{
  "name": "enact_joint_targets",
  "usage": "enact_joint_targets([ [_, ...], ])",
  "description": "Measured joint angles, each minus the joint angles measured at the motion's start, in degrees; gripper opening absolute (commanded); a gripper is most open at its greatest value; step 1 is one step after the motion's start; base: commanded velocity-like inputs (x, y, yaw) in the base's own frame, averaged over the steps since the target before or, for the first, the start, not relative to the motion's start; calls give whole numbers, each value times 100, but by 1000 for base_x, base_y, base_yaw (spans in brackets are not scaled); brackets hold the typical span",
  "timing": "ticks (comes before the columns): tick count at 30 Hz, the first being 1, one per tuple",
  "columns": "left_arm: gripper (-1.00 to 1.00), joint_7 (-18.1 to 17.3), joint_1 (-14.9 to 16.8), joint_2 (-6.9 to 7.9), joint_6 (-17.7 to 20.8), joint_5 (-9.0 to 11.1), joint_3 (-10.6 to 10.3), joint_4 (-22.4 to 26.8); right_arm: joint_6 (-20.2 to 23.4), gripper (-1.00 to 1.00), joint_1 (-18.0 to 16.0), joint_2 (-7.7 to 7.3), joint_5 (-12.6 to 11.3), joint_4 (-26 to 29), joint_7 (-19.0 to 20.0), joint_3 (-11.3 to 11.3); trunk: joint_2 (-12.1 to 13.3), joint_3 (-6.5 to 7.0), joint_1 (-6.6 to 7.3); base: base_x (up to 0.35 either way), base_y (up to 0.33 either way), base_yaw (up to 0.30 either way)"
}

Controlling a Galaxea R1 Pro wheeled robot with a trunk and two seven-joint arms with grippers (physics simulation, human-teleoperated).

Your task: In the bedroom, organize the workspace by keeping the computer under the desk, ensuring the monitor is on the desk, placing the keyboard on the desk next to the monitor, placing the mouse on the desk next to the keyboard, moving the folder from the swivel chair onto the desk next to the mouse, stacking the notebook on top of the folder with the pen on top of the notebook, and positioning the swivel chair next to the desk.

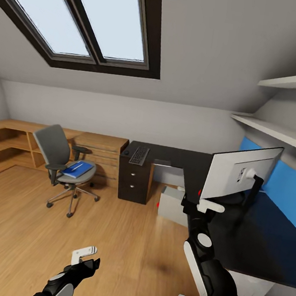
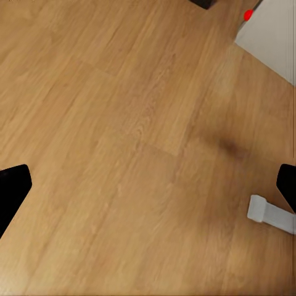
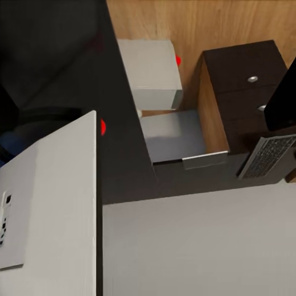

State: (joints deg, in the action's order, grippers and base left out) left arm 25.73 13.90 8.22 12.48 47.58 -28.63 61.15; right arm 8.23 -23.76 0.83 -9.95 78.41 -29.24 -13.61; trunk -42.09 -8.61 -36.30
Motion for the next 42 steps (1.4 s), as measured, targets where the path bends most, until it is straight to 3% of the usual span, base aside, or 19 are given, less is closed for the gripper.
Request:
enact_joint_targets([
  [21,100,0,-2,-30,1,-16,0,0,-3,100,0,-2,40,-1,-5,8,0,0,2,278,46,0],
  [34,100,-1,-3,-30,0,-12,-9,0,-2,100,0,-29,48,2,-52,16,1,0,-1,31,16,0],
  [42,100,-1,0,-35,0,-11,-9,0,-4,100,0,-22,48,-13,-504,20,1,0,0,0,0,0],
])
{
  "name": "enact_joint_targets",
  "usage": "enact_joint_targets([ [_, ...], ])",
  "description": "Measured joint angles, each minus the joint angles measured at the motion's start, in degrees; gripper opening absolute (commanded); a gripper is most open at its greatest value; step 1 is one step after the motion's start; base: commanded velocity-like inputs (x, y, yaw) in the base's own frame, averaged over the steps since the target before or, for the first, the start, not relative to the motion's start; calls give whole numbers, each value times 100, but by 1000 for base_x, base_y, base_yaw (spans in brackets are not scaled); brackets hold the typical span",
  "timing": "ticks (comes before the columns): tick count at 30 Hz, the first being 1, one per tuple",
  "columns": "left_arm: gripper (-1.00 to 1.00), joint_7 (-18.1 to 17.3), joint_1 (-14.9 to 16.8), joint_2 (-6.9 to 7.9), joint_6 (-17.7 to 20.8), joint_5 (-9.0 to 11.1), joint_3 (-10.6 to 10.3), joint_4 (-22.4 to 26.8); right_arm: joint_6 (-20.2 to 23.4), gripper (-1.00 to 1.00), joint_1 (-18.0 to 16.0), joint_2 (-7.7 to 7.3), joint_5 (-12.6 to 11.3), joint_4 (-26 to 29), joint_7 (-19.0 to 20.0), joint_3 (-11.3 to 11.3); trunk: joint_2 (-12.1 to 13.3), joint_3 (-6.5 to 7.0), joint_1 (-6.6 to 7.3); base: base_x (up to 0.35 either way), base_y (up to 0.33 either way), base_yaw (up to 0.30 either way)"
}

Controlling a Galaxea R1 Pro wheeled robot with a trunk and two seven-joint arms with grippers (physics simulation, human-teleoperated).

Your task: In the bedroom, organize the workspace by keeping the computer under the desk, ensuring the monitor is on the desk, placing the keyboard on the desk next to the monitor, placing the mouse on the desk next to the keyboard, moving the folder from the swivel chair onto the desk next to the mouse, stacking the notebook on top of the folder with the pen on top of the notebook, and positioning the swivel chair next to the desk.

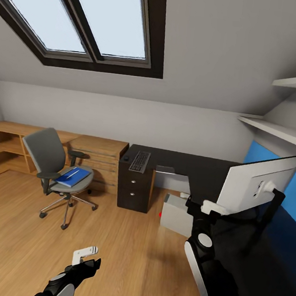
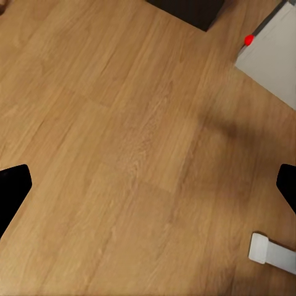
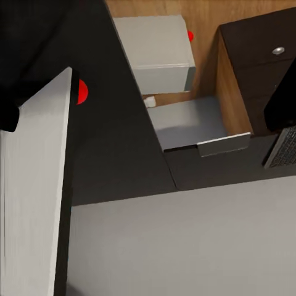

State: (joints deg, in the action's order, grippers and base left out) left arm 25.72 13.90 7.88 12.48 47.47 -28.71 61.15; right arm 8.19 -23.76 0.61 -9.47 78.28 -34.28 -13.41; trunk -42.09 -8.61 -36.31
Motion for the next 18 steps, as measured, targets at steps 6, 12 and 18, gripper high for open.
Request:
enact_joint_targets([
  [6,100,0,0,-3,0,1,-5,0,-2,100,-6,-9,8,-289,-272,26,0,0,0,0,0,0],
  [12,100,-4,-1,-31,0,6,-14,-7,-3,100,-32,-15,26,-587,-318,46,0,0,0,0,0,0],
  [18,100,-6,-4,-138,-6,-18,-11,-93,-4,100,-277,-100,25,-938,-323,266,0,0,0,0,0,0],
])
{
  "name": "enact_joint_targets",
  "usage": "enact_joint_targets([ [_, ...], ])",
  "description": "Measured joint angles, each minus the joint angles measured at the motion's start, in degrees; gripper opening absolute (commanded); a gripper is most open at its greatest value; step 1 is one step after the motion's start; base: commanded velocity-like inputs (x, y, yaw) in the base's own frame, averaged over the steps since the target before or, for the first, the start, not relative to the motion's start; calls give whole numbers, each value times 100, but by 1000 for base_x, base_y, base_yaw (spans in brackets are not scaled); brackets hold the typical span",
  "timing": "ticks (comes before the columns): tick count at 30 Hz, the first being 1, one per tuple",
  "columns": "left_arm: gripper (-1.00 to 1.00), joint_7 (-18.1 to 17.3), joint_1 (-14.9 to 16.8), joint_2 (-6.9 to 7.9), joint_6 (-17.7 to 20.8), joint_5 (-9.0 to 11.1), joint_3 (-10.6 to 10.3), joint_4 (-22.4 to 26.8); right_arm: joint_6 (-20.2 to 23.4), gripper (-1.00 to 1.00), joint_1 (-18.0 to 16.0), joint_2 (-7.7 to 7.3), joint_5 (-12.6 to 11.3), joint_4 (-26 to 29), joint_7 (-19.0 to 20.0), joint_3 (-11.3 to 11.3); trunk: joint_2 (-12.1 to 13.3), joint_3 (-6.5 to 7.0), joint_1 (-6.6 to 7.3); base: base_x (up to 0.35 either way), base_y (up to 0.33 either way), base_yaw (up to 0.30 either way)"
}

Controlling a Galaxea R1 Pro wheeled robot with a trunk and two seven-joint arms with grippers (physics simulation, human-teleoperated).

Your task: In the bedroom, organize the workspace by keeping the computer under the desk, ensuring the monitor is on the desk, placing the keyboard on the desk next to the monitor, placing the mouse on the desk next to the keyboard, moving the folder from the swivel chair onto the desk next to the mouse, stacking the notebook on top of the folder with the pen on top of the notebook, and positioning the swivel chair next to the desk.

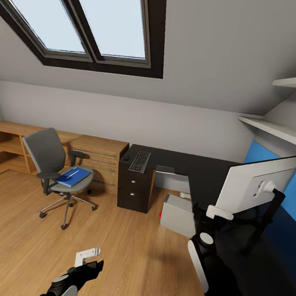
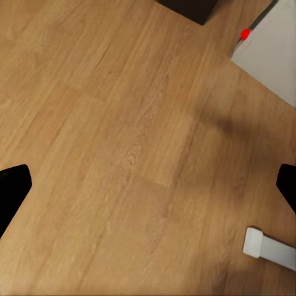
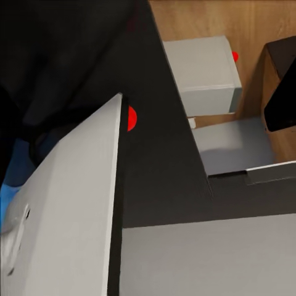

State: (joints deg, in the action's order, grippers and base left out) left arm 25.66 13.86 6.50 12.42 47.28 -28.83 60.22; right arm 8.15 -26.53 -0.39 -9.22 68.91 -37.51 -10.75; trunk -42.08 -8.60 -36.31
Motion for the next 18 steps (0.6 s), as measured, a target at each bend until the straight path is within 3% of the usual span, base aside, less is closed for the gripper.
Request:
enact_joint_targets([
  [2,100,-1,0,-12,-1,-6,1,-24,-2,100,-175,-20,1,-219,4,97,0,0,0,0,0,0],
  [4,100,-3,3,-26,0,-13,2,-52,-45,100,-689,-50,3,-861,9,232,1,1,0,0,0,0],
  [6,100,-3,3,-29,1,-15,2,-59,-139,100,-959,-66,1,-1210,9,268,0,0,0,0,0,0],
  [12,100,-3,2,-48,0,-17,3,-72,-499,100,-1357,-196,12,-1838,10,302,0,0,0,0,0,0],
  [16,100,-3,4,-78,-3,-14,8,-77,-1193,100,-1619,-239,41,-2464,-1,310,0,0,0,0,0,0],
  [18,100,-3,4,-82,-2,-11,10,-96,-1852,100,-1856,-260,38,-3090,0,320,0,0,0,0,0,0],
])
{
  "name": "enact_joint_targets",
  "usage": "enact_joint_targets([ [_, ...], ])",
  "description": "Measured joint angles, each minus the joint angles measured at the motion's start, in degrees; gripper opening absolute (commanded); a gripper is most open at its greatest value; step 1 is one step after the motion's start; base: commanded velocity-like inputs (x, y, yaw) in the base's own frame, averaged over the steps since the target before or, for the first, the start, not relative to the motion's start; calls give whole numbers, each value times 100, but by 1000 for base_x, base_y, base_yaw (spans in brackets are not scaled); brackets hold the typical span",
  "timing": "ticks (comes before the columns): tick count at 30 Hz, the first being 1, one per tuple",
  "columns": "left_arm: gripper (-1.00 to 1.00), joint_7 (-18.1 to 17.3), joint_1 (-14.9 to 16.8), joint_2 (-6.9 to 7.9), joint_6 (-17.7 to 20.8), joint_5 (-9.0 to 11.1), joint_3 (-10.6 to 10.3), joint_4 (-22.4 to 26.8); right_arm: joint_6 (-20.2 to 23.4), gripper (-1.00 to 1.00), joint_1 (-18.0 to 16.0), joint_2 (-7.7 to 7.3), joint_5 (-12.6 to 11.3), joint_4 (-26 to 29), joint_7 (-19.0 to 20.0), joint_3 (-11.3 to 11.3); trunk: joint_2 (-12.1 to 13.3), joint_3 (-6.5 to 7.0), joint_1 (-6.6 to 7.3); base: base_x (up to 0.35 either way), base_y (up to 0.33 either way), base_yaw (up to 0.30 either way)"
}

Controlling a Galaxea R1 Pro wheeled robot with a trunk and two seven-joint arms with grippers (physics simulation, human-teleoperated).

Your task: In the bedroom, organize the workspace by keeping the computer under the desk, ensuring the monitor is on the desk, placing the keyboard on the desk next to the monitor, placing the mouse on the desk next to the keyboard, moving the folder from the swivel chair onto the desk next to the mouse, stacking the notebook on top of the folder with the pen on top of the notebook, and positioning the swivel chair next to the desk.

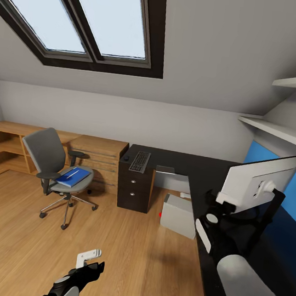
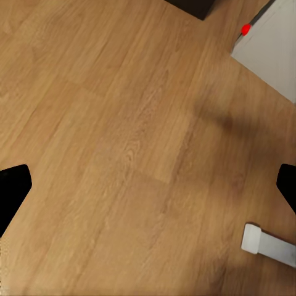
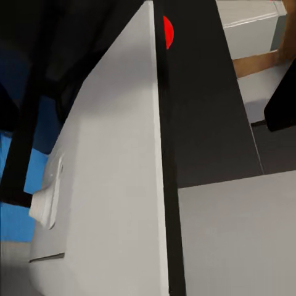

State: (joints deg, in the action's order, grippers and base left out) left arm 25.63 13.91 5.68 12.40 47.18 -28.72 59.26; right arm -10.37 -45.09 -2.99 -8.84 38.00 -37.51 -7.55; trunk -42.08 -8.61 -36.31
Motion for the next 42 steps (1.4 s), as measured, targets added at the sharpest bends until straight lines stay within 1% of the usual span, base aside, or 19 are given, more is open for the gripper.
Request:
enact_joint_targets([
  [1,100,0,0,-1,0,-1,0,-13,-156,100,-67,-4,-1,-180,-2,0,0,0,0,0,0,0],
  [2,100,0,0,-19,-1,-8,-4,-76,-594,100,-374,-19,-12,-886,-7,3,1,0,0,0,0,0],
  [4,100,0,-1,-39,-1,-11,-5,-102,-751,100,-557,-29,-16,-1242,-7,3,0,0,0,0,0,0],
  [5,100,0,-2,-59,-1,-12,-5,-118,-855,100,-703,-36,-24,-1506,-4,3,0,0,0,0,0,0],
  [8,100,0,-1,-79,-1,-16,-3,-131,-956,100,-864,-42,-36,-1778,8,3,-1,0,0,0,0,0],
  [9,100,0,-2,-91,-2,-48,-1,-140,-1015,100,-965,-44,-42,-1943,18,-1,-1,0,0,0,0,0],
  [17,100,0,0,-111,-2,-139,2,-151,-1037,100,-1035,-15,-65,-2077,60,-16,-1,0,0,0,0,0],
  [24,100,0,-2,-117,-2,-147,3,-154,-1038,100,-1039,3,-80,-2082,70,-9,-1,0,0,0,0,0],
  [35,100,0,-1,-118,-2,-163,-6,-154,-1059,100,-1015,16,7,-2075,75,-43,-1,0,0,0,0,0],
  [42,100,0,0,-118,-2,-165,-6,-154,-1060,100,-1014,28,-5,-2074,82,-48,-1,0,0,0,0,0],
])
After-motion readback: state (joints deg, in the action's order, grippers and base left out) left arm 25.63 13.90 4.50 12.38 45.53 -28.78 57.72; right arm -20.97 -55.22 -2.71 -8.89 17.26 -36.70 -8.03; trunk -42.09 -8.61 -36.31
